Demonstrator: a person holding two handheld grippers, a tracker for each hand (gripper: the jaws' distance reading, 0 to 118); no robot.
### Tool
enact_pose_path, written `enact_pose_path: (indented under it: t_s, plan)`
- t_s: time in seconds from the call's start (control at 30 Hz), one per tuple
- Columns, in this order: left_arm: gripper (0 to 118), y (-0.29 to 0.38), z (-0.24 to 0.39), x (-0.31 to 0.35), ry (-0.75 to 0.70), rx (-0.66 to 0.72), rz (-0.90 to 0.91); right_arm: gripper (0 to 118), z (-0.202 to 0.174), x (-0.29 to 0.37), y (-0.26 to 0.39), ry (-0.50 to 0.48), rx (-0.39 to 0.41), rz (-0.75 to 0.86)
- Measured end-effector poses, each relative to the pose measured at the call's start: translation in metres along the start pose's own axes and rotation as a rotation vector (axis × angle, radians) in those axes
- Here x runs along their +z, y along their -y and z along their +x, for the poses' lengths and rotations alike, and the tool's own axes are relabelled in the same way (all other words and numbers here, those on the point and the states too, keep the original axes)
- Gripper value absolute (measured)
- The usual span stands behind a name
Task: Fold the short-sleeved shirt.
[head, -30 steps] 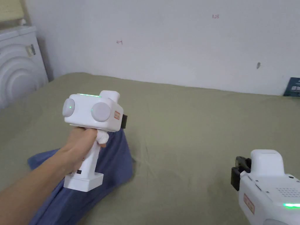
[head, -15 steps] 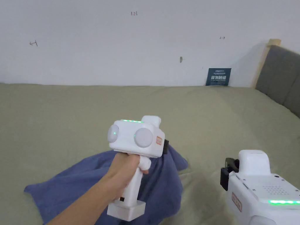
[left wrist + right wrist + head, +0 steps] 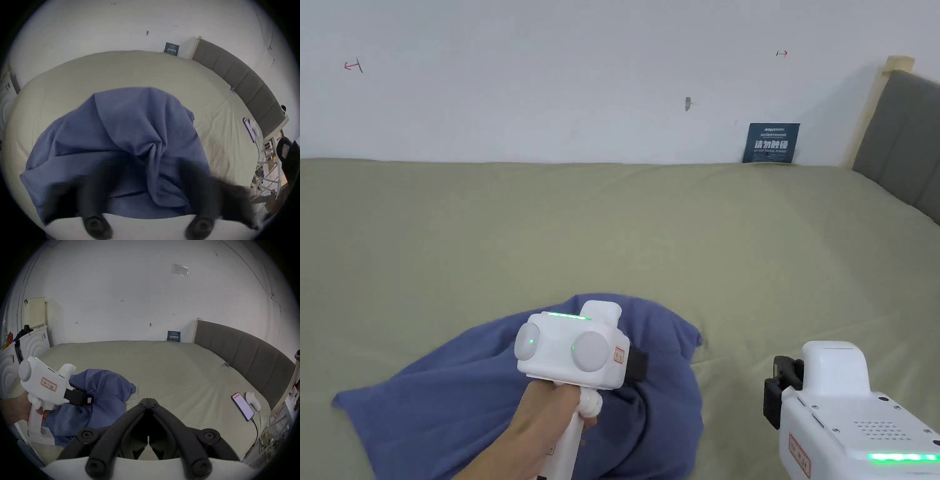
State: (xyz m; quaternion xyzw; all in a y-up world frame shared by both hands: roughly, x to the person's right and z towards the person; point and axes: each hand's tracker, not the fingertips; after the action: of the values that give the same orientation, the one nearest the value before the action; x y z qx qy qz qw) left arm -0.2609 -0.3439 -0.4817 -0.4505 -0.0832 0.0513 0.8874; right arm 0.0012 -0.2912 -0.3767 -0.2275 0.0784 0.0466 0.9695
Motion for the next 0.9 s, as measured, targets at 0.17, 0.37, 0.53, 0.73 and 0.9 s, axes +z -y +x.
enact_pose_path:
  t_s: [0.17, 0.37, 0.53, 0.73, 0.9]
  plan:
    - [107, 0.018, -0.018, 0.06, -0.124, -0.003, 0.157, 0, -0.01, 0.013, -0.004, -0.017, -0.008, 0.014]
    - [0, 0.092, -0.07, 0.174, -0.302, 0.066, 0.369, 0, -0.037, 0.034, -0.004, -0.051, -0.011, 0.064]
    - [0, 0.165, -0.1, 0.248, -0.475, 0.126, 0.484, 0, -0.069, 0.049, 0.008, -0.095, -0.025, 0.084]
    - [0, 0.204, -0.135, 0.283, -0.514, 0.21, 0.424, 0, -0.104, 0.057, 0.023, -0.148, 0.022, 0.087]
    - [0, 0.196, -0.158, 0.27, -0.468, 0.265, 0.356, 0, -0.114, 0.052, 0.024, -0.159, 0.047, 0.068]
